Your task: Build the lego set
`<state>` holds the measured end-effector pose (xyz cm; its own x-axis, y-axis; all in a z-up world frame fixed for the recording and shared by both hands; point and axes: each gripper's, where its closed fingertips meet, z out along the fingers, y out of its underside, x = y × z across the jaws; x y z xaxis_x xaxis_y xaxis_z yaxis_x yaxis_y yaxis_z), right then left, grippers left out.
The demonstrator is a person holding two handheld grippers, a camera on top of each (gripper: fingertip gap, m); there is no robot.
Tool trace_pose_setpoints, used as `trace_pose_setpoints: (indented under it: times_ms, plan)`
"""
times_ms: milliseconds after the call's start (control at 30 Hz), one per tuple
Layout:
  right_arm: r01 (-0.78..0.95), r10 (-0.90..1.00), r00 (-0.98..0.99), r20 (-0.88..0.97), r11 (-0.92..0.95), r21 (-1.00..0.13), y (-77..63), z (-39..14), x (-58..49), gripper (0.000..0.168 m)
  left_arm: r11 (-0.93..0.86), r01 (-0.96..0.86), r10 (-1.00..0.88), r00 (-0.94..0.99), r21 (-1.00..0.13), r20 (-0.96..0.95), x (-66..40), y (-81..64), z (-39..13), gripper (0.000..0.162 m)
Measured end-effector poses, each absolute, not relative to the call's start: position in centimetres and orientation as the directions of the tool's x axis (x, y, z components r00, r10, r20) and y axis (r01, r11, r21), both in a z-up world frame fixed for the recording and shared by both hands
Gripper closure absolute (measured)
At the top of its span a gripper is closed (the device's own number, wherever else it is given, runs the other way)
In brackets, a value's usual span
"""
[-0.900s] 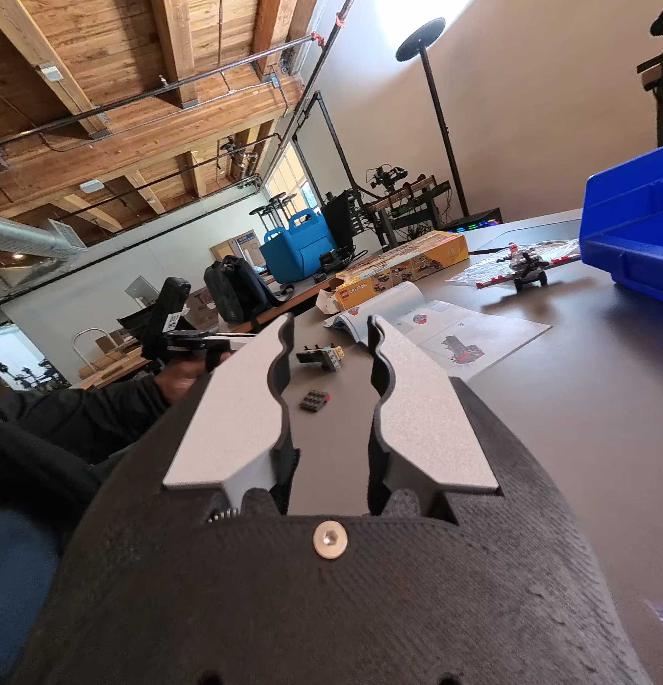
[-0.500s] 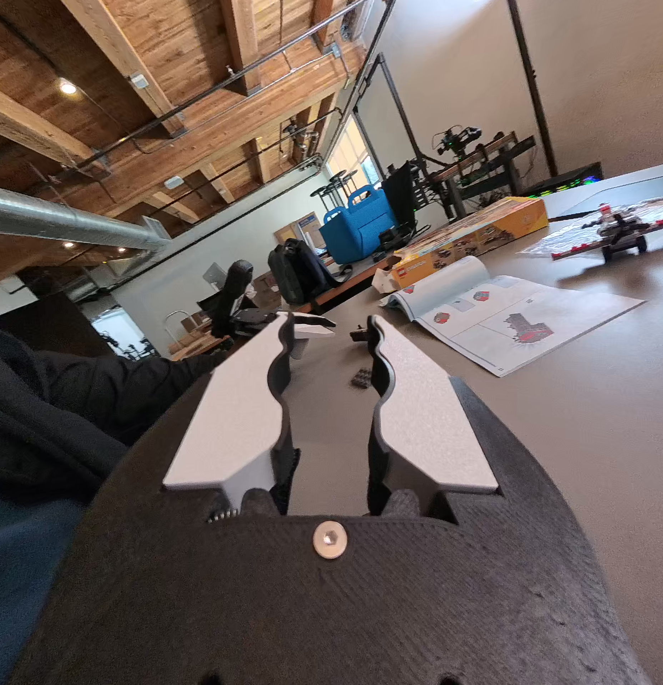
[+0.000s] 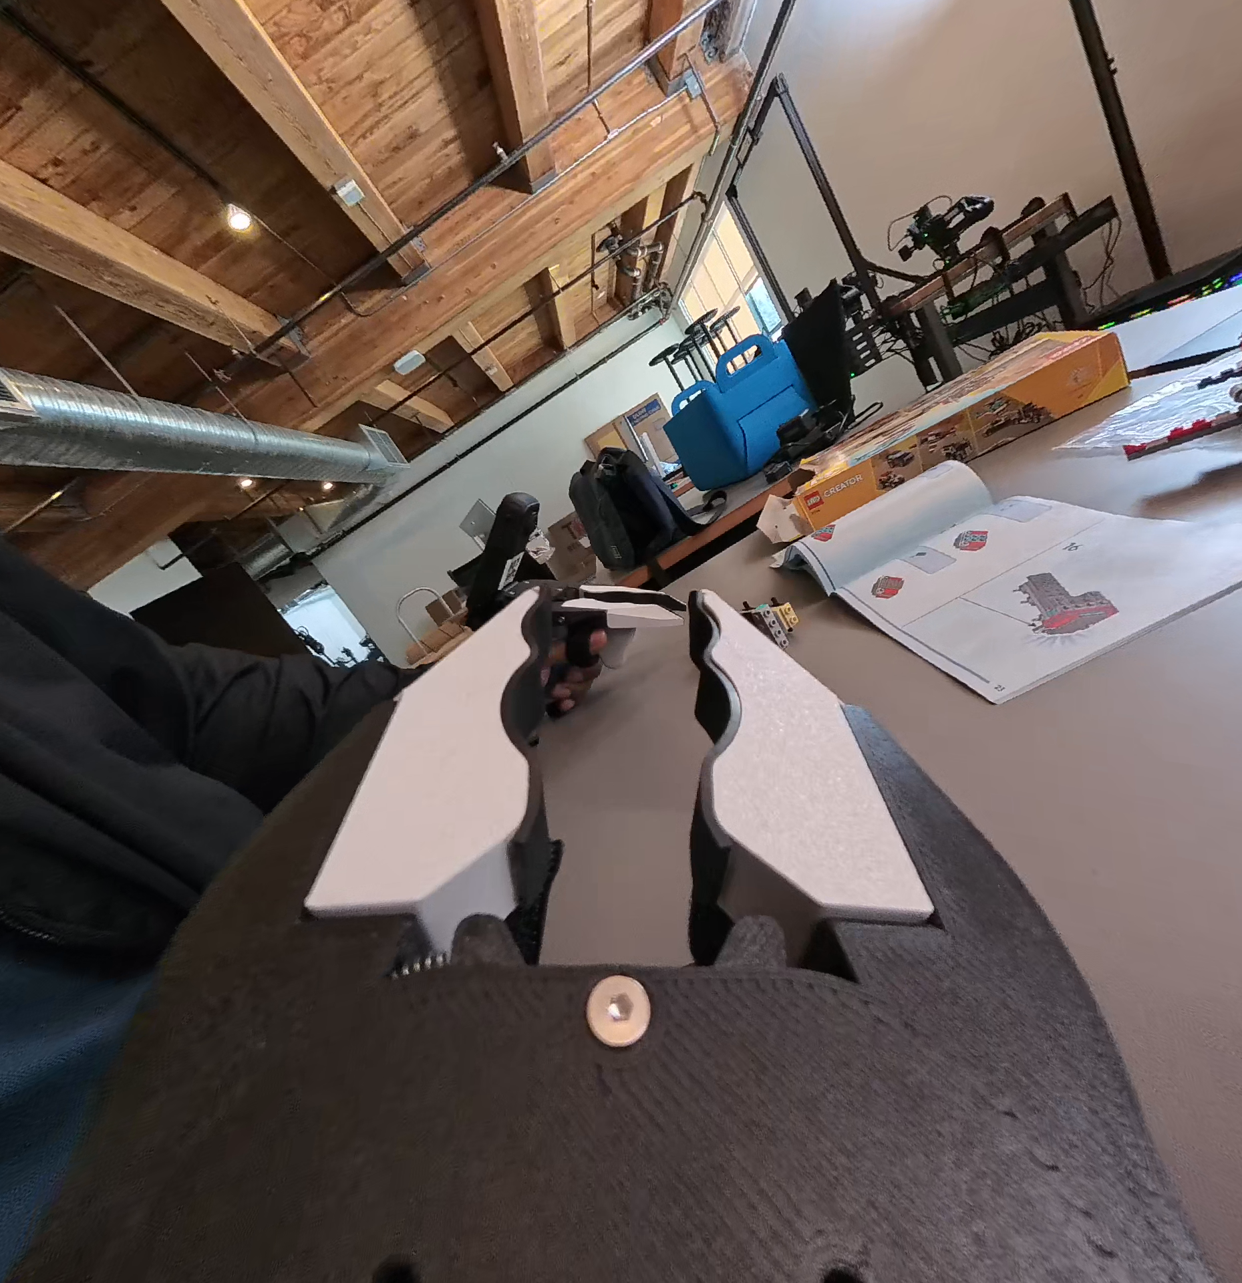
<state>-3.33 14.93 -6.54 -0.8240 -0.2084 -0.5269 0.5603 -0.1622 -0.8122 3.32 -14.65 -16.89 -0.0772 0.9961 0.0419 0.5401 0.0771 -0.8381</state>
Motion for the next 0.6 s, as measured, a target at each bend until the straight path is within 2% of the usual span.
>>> trace_pose_setpoints:
  times_ms: [600]
  plan:
    - [0.574,-0.213,-0.814,-0.54,-0.159,-0.803,14.85,-6.58,-3.51,0.129,0.064,0.552,0.998,-0.046,-0.831,0.047,3.05,-14.16,-17.07,0.114]
